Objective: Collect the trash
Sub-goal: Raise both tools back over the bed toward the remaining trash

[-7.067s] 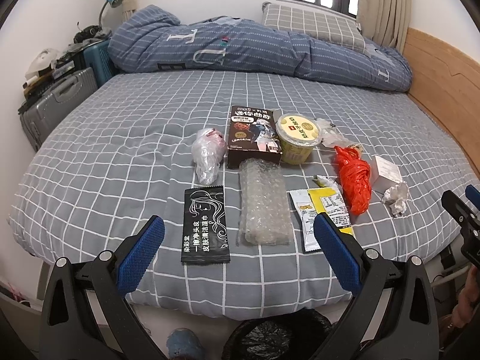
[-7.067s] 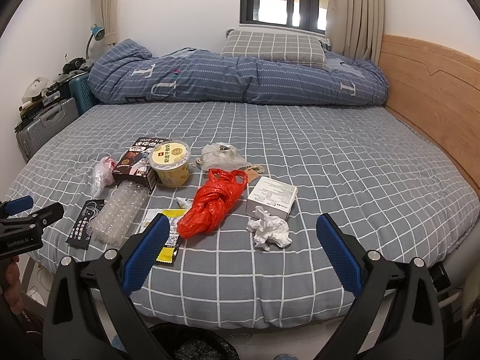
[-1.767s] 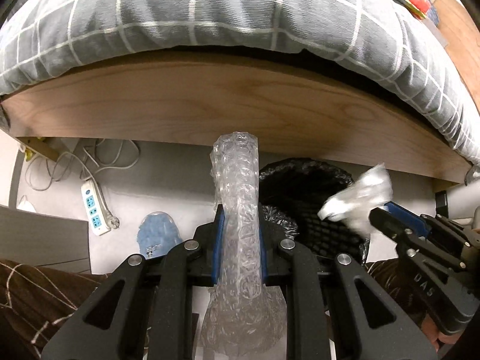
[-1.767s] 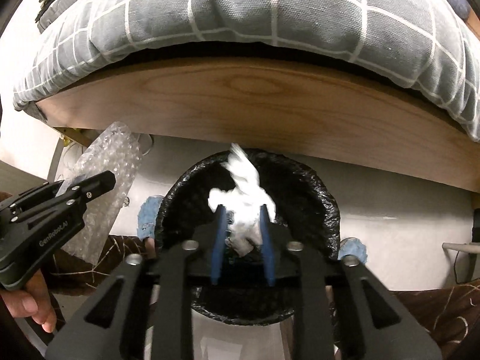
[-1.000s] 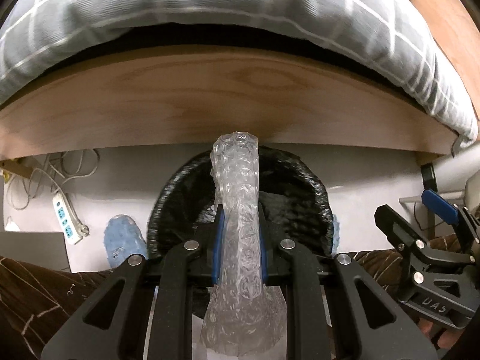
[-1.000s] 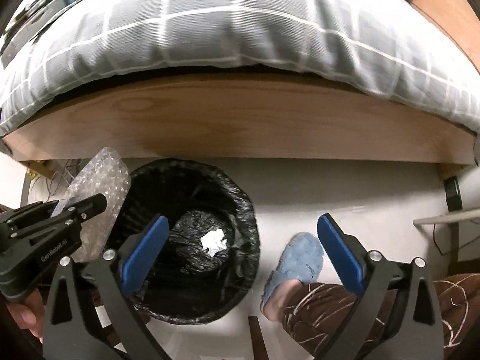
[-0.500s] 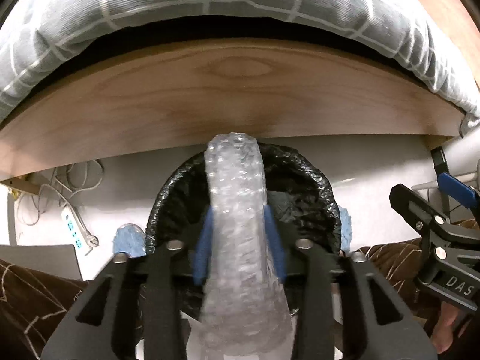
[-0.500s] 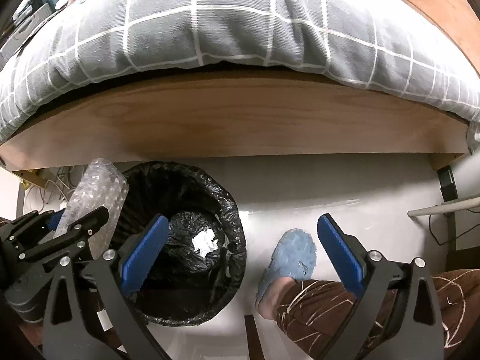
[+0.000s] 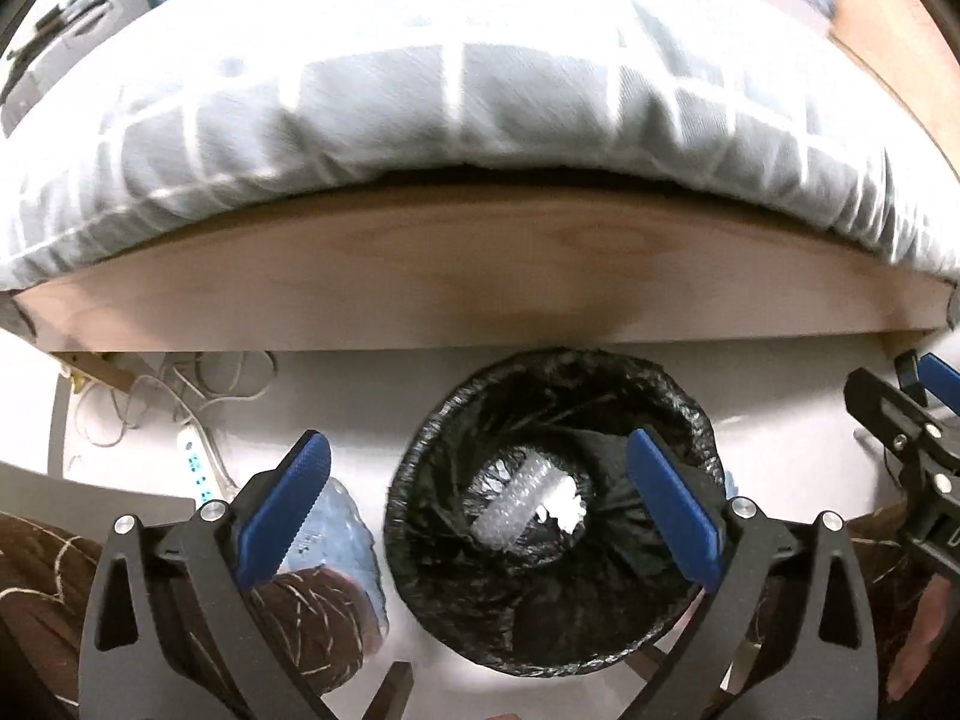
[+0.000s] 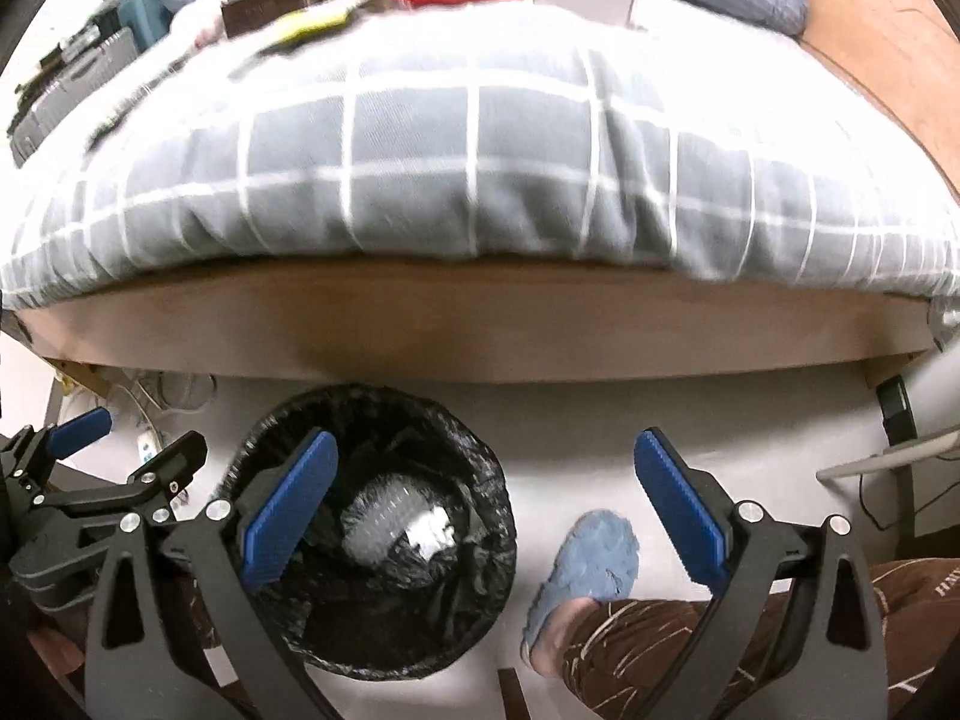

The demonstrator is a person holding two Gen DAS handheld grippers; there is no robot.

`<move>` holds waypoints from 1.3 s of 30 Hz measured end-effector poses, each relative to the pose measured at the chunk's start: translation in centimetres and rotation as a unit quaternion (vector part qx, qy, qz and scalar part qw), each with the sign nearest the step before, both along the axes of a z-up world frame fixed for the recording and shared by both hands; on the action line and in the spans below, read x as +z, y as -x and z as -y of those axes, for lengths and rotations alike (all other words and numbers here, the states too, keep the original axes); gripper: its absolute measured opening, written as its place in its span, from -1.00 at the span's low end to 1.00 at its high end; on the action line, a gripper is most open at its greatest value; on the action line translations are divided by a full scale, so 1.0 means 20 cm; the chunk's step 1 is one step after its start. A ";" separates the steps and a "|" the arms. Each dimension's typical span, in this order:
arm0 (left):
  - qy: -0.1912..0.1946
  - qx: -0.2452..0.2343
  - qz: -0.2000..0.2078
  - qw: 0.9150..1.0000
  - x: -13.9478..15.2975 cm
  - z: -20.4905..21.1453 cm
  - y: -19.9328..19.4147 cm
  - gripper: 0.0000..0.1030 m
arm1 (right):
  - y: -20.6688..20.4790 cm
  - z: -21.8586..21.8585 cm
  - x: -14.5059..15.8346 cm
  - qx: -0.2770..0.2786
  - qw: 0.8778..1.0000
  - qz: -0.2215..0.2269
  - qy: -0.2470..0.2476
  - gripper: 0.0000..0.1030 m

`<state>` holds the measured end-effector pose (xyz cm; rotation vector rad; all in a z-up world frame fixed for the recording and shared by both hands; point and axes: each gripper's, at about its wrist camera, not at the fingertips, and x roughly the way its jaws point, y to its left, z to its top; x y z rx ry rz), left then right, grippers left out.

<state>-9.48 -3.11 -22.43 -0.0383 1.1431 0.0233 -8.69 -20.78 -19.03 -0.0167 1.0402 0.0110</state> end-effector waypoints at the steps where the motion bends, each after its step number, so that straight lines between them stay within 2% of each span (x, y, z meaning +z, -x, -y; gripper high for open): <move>1: 0.003 0.003 0.005 1.000 0.02 -0.02 0.00 0.89 | 0.00 0.00 0.02 0.001 1.000 0.006 -0.001 0.85; 7: -0.003 0.023 0.055 0.998 0.26 -0.09 0.03 0.89 | 0.01 -0.04 0.24 0.010 0.998 0.060 -0.006 0.85; 11: 0.007 0.038 0.082 0.996 0.40 -0.15 -0.01 0.89 | 0.00 -0.07 0.39 0.021 0.995 0.100 -0.008 0.85; 18: 0.012 0.057 0.128 0.990 0.61 -0.27 -0.09 0.89 | -0.08 -0.07 0.54 0.032 0.990 0.136 -0.011 0.85; 28: 0.037 0.071 0.142 0.987 0.74 -0.42 -0.28 0.89 | -0.31 -0.08 0.68 0.033 0.986 0.166 -0.010 0.85; 31: 0.024 0.073 0.142 0.987 0.76 -0.43 -0.36 0.89 | -0.39 -0.08 0.70 0.033 0.985 0.169 -0.011 0.85; 39: 0.020 0.070 0.139 0.988 0.77 -0.47 -0.55 0.89 | -0.64 -0.07 0.70 0.027 0.985 0.167 -0.006 0.85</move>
